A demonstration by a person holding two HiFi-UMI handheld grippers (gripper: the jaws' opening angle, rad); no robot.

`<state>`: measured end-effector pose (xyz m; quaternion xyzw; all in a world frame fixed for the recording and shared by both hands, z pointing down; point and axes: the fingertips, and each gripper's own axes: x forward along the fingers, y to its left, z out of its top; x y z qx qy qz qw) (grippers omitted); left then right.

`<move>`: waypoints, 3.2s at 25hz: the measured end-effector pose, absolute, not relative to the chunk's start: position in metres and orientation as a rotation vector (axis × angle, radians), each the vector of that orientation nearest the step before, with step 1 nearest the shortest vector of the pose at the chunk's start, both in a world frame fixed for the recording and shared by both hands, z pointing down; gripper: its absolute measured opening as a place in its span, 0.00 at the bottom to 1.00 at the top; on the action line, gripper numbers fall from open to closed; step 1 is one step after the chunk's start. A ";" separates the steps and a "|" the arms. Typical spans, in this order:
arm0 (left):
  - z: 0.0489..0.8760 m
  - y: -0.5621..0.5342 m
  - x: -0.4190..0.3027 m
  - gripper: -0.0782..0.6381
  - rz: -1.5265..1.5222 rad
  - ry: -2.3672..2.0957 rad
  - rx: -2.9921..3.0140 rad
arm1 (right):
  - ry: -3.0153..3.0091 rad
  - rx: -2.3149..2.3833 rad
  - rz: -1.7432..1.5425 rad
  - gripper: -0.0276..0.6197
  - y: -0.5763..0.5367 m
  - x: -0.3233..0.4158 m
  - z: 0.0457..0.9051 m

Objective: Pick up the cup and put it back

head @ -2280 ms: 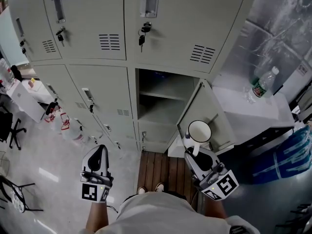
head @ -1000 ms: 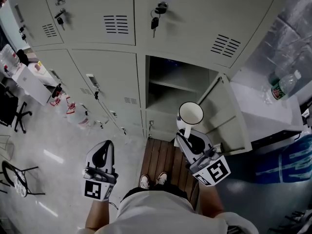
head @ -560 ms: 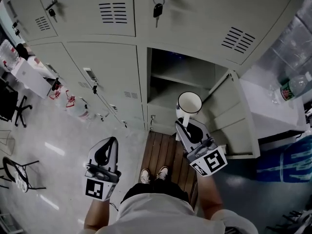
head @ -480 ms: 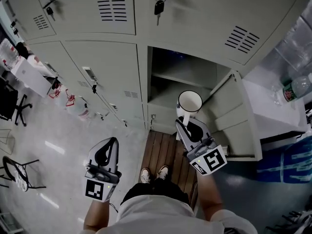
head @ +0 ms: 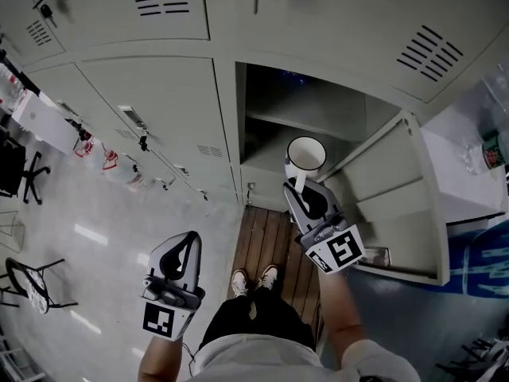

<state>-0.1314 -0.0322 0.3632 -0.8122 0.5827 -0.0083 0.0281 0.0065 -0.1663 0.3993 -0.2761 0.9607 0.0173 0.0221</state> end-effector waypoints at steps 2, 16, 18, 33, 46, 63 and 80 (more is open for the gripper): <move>0.369 -0.036 -0.128 0.14 -0.017 1.792 -2.518 | 2.982 -0.855 0.030 0.12 -0.170 0.004 0.413; 0.415 -0.048 -0.120 0.14 -0.010 1.807 -2.575 | 3.014 -0.864 0.001 0.12 -0.208 -0.009 0.481; 0.419 -0.048 -0.122 0.14 -0.021 1.810 -2.575 | 3.024 -0.854 0.001 0.12 -0.211 -0.014 0.489; 0.436 -0.041 -0.128 0.14 -0.087 1.836 -2.579 | 3.048 -0.858 -0.008 0.12 -0.247 -0.029 0.523; 0.443 -0.041 -0.126 0.14 -0.107 1.833 -2.603 | 3.062 -0.867 -0.054 0.12 -0.258 -0.033 0.541; 0.448 -0.044 -0.127 0.14 -0.110 1.844 -2.622 | 3.078 -0.940 -0.065 0.14 -0.270 -0.028 0.550; 0.445 -0.045 -0.123 0.14 -0.105 1.817 -2.635 | 3.093 -1.082 -0.029 0.15 -0.267 -0.019 0.558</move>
